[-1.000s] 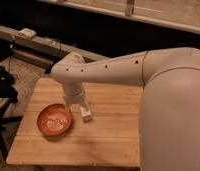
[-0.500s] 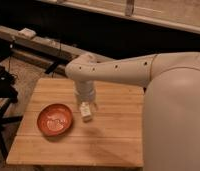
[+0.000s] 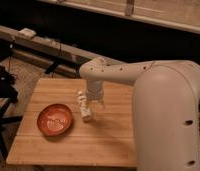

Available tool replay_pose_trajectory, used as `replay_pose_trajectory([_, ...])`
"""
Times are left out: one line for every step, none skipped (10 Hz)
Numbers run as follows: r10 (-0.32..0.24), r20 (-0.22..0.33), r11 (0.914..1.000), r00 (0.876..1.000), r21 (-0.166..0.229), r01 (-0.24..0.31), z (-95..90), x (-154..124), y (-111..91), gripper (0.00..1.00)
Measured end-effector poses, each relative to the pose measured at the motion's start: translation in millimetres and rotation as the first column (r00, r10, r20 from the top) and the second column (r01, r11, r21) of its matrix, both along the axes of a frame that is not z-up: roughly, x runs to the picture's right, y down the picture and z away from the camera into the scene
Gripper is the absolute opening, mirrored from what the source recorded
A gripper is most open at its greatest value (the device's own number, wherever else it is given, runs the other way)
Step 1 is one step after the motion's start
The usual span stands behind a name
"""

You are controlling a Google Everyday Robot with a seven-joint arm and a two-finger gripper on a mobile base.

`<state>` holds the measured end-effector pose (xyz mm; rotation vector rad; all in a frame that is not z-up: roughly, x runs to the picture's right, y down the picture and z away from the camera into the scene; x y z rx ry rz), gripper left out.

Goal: Place the bottle in the ceramic bowl

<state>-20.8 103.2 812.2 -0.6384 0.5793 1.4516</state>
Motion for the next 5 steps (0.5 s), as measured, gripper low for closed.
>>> replay_pose_trajectory([-0.006,0.017,1.0,1.0,0.003,0.006,2.9,-3,-3,0.65])
replay_pose_trajectory([-0.01,0.04,0.9999,0.999,0.008,0.009,9.0,-8,-8,0.65])
replay_pose_trajectory([-0.018,0.059,0.9998,0.998,0.011,0.017,13.4,-13,-11,0.65])
replay_pose_trajectory([-0.025,0.075,0.9996,0.997,0.013,0.024,16.6,-18,-13,0.65])
replay_pose_trajectory([-0.035,0.093,0.9994,0.995,0.013,0.034,22.0,-26,-14,0.65])
